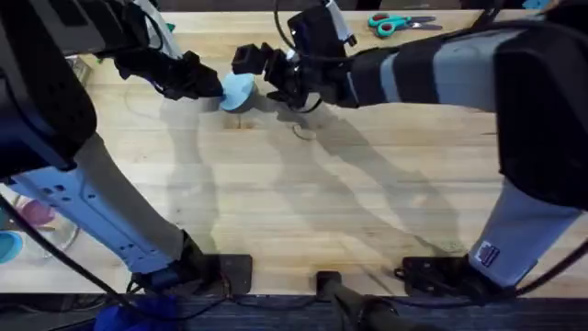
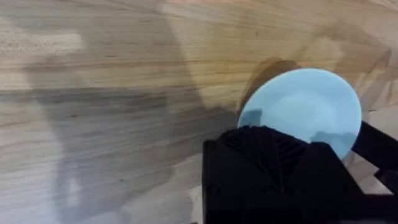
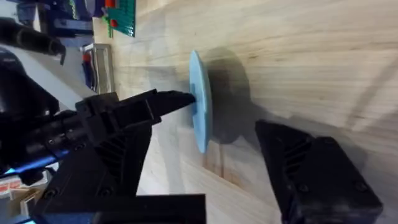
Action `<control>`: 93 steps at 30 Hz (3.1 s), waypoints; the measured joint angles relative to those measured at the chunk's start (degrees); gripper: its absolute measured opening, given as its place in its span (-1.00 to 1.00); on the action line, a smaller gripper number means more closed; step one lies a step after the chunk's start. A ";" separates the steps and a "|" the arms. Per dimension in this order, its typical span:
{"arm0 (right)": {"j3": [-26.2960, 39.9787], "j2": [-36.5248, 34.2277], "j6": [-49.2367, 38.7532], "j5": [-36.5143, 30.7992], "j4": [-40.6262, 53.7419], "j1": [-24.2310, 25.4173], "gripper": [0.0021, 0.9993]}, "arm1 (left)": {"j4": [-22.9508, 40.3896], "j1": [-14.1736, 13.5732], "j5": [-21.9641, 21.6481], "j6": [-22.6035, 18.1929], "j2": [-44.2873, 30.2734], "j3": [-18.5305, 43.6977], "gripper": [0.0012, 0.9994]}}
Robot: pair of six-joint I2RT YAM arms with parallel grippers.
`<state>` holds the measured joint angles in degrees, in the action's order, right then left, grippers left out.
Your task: Pick up the plates from the table one by one and place each into a slot on the dish rack.
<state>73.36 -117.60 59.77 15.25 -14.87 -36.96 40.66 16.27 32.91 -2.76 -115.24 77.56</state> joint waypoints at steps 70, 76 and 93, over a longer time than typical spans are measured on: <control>3.13 -6.28 0.81 5.38 -3.81 0.03 -0.94 | 11.87 -0.16 -2.11 -0.92 -2.88 6.69 -0.92; 3.13 -6.26 -3.70 8.41 -3.78 0.86 -0.94 | 20.69 -0.44 -4.33 -3.01 -4.15 15.13 -0.92; 3.10 7.57 -26.73 9.16 14.61 5.06 -0.94 | 29.95 -0.77 -5.60 -6.03 20.98 20.76 -0.92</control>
<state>76.47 -110.03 33.04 24.40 -0.25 -31.90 70.62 15.50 27.31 -8.80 -94.26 98.32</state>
